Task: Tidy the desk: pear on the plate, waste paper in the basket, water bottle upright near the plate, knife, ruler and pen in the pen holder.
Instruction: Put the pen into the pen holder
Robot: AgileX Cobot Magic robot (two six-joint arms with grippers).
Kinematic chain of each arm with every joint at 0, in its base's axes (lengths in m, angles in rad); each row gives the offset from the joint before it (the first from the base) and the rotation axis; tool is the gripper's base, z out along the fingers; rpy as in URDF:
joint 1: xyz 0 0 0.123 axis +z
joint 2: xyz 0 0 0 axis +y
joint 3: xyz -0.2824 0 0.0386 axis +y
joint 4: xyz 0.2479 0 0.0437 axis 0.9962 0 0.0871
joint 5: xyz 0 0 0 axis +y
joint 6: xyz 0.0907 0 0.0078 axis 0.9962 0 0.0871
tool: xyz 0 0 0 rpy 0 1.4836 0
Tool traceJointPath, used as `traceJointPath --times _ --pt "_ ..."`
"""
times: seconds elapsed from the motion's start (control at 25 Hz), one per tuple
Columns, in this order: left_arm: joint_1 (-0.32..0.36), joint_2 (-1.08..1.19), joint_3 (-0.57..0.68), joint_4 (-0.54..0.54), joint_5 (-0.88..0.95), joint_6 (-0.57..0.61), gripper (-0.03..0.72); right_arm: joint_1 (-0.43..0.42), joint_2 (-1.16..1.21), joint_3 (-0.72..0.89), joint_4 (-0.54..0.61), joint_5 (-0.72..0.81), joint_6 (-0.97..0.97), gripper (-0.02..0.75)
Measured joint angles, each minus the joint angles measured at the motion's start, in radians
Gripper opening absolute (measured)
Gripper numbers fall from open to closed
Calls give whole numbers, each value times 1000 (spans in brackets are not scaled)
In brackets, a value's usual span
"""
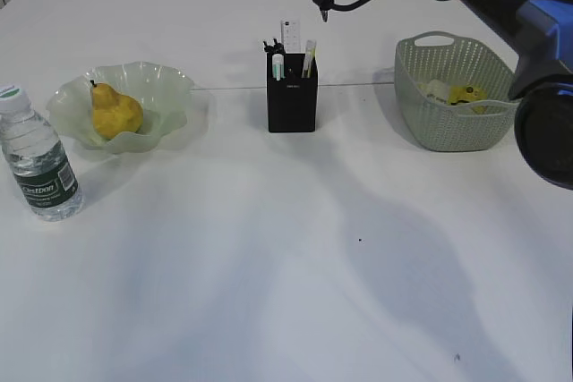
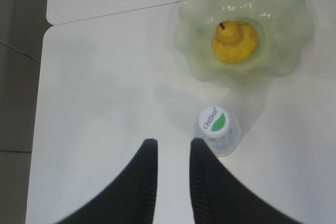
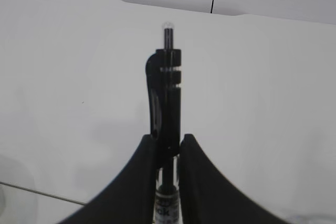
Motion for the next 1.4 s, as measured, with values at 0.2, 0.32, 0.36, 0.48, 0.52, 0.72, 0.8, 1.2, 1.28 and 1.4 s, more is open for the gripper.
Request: traceJointPath --times 0.2,0.32,0.36,0.48,0.52,0.72,0.8,1.2,1.28,1.4 --pt "0 32 0 -1 -8 0 143 0 9 0 0 -26 -6 106" --pt "0 48 0 -4 -8 0 143 0 9 0 0 -44 -11 106" --pt "0 52 0 -4 -9 0 143 0 9 0 0 -45 -11 106" --pt "0 69 0 -6 -17 0 143 0 9 0 0 -58 -13 106" --pt "0 74 0 -6 -25 0 143 0 9 0 0 -67 -15 106" --pt "0 86 0 -7 -71 -4 143 0 11 13 0 -83 -17 106" --pt "0 86 0 -7 -100 -10 143 0 17 21 0 -97 -20 106" --pt "0 86 0 -7 -205 -28 147 0 25 69 0 -172 -39 106" --pt "0 86 0 -7 -214 -30 147 0 25 69 0 -182 -39 106" --pt "0 87 0 -7 -216 -30 148 0 25 75 0 -201 -43 106"
